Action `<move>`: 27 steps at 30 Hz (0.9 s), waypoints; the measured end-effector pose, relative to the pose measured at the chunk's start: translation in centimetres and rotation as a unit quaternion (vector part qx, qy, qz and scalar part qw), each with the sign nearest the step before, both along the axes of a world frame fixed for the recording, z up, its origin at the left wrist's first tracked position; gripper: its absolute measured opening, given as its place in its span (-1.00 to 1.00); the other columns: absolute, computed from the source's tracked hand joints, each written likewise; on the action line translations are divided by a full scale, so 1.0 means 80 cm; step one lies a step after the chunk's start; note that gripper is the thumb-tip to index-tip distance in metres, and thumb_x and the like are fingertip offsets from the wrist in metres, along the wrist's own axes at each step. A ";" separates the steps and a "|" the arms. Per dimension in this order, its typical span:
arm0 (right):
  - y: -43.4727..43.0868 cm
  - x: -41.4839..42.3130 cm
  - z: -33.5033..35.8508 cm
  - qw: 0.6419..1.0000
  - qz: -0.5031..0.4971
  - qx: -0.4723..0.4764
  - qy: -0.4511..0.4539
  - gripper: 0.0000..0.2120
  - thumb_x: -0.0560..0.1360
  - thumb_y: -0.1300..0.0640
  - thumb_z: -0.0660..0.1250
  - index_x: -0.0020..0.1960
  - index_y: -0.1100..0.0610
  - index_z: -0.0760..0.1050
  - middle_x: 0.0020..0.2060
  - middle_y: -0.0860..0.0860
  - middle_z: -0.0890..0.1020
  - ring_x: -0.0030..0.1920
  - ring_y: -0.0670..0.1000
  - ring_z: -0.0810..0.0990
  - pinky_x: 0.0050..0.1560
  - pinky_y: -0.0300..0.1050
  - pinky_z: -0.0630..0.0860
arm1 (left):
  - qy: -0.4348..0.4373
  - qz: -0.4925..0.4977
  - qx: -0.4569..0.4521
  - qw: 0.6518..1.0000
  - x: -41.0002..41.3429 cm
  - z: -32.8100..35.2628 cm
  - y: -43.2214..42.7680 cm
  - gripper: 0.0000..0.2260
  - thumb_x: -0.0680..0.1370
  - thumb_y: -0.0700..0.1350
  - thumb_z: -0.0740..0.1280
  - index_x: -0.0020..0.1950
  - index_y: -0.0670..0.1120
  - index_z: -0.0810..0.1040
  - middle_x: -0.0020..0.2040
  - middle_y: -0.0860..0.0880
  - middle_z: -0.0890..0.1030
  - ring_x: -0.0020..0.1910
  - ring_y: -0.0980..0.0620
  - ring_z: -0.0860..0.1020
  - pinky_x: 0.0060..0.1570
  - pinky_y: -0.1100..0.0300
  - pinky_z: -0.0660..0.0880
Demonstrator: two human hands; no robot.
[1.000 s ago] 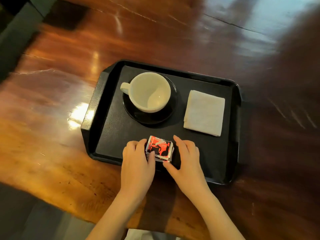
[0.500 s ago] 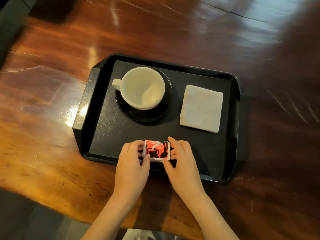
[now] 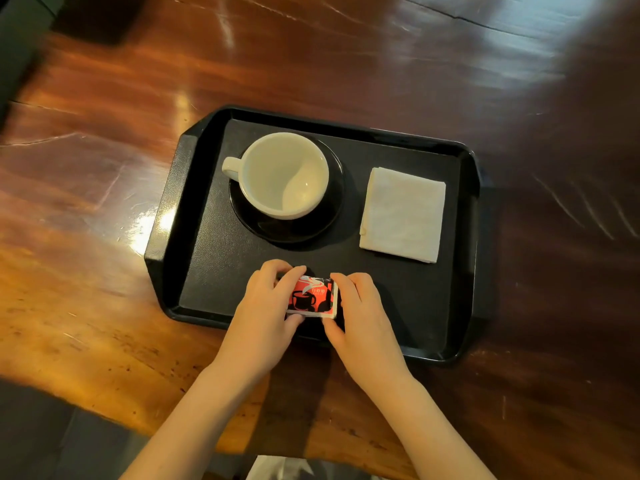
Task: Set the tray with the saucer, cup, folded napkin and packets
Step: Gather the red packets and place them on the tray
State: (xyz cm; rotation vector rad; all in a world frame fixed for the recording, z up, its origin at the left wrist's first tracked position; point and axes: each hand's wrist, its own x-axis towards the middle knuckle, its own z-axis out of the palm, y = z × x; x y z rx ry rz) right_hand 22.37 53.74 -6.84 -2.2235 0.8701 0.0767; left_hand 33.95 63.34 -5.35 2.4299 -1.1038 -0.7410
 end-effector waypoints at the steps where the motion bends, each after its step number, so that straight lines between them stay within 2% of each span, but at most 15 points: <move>1: 0.000 0.000 0.000 1.000 0.002 0.002 0.003 -0.42 0.47 0.08 0.36 0.42 0.01 0.21 0.32 -0.04 0.32 0.31 -0.09 0.33 0.14 -0.34 0.36 | -0.002 -0.010 0.002 1.000 0.002 0.000 -0.001 -0.43 0.46 -0.18 0.41 0.43 -0.04 0.30 0.34 0.00 0.30 0.33 0.07 0.26 0.20 0.22 0.36; 4: -0.002 -0.001 -0.001 1.000 0.005 0.017 0.008 -0.37 0.46 0.08 0.37 0.44 -0.02 0.16 0.33 -0.07 0.27 0.34 -0.10 0.30 0.13 -0.37 0.30 | -0.008 -0.041 0.014 0.999 0.007 0.001 -0.002 -0.40 0.46 -0.15 0.40 0.45 -0.03 0.25 0.37 0.02 0.27 0.35 0.08 0.24 0.25 0.19 0.36; 9: 0.001 0.002 -0.001 1.000 0.012 -0.020 0.006 -0.44 0.44 0.06 0.40 0.37 0.02 0.26 0.28 -0.03 0.33 0.28 -0.06 0.35 0.08 -0.35 0.33 | -0.004 -0.063 0.027 0.998 0.010 0.004 -0.001 -0.36 0.47 -0.13 0.39 0.48 0.00 0.18 0.38 0.03 0.26 0.35 0.07 0.25 0.27 0.17 0.34; 16: -0.001 -0.003 -0.003 0.999 0.024 -0.028 0.009 -0.40 0.44 0.04 0.40 0.40 0.01 0.22 0.29 -0.03 0.31 0.29 -0.09 0.30 0.10 -0.34 0.28 | -0.022 -0.076 0.032 0.996 0.010 0.003 0.001 -0.40 0.49 -0.11 0.37 0.47 -0.03 0.21 0.38 0.00 0.28 0.35 0.05 0.27 0.27 0.14 0.36; 19: -0.003 -0.004 -0.003 1.000 0.008 0.003 0.020 -0.35 0.45 0.04 0.39 0.44 -0.03 0.15 0.34 -0.06 0.27 0.35 -0.10 0.27 0.15 -0.32 0.28 | -0.025 -0.077 0.027 0.996 0.009 0.002 0.003 -0.41 0.49 -0.11 0.37 0.47 -0.04 0.21 0.39 -0.02 0.29 0.36 0.04 0.28 0.27 0.13 0.37; 23: 0.000 -0.003 0.002 0.998 -0.022 0.055 0.020 -0.33 0.47 0.11 0.37 0.45 -0.07 0.10 0.34 -0.09 0.26 0.32 -0.10 0.36 0.10 -0.36 0.36 | -0.033 -0.079 0.022 0.996 0.008 -0.001 0.004 -0.38 0.50 -0.11 0.36 0.49 -0.01 0.16 0.40 0.00 0.28 0.36 0.06 0.26 0.26 0.17 0.36; 27: 0.006 0.000 0.005 0.994 -0.063 0.085 0.020 -0.31 0.47 0.16 0.36 0.47 -0.06 0.08 0.34 -0.08 0.29 0.28 -0.08 0.42 0.16 -0.25 0.46 | -0.038 -0.084 0.018 0.996 0.009 -0.003 0.003 -0.37 0.50 -0.12 0.36 0.50 -0.02 0.14 0.40 -0.01 0.28 0.36 0.05 0.26 0.26 0.18 0.35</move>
